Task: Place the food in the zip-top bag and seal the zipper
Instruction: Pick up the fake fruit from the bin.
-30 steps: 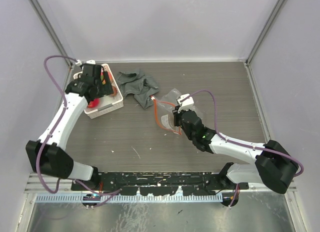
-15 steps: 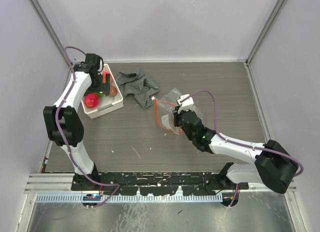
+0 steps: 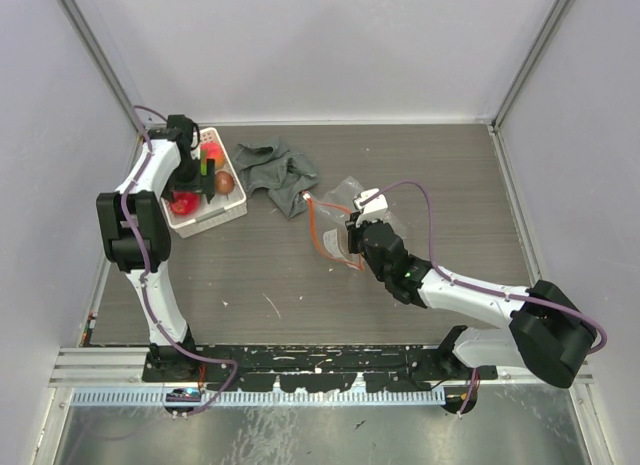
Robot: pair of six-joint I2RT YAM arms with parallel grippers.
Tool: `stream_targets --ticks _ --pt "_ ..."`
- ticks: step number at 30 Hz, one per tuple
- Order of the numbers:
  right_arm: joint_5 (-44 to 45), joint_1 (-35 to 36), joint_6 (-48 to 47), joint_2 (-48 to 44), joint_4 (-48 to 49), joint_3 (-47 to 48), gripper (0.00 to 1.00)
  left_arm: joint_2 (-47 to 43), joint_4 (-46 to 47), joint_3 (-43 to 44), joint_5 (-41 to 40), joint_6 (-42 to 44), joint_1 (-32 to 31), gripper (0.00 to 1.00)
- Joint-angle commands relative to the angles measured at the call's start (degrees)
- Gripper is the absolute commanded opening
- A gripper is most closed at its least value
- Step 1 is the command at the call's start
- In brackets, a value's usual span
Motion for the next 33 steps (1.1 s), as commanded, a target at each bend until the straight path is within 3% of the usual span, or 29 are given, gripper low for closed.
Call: stream_targets --ticks 1,17,26,33 --pt "0.62 -0.21 -0.73 0.08 3.66 0.44 0.01 1.09 0.41 2.04 1.52 0.84 0.67 0.98" --pt "0.31 -0.17 -0.76 0.36 3.32 0.84 0.01 -1.26 6.43 1.05 2.73 5.75 0.92 0.98" --pt "0.17 -0.13 -0.94 0.67 3.23 0.92 0.0 2.85 5.53 2.01 4.58 3.98 1.03 0.98" --pt "-0.02 -0.15 -0.88 0.99 3.14 1.12 0.01 3.4 4.94 1.06 1.3 1.36 1.07 0.99"
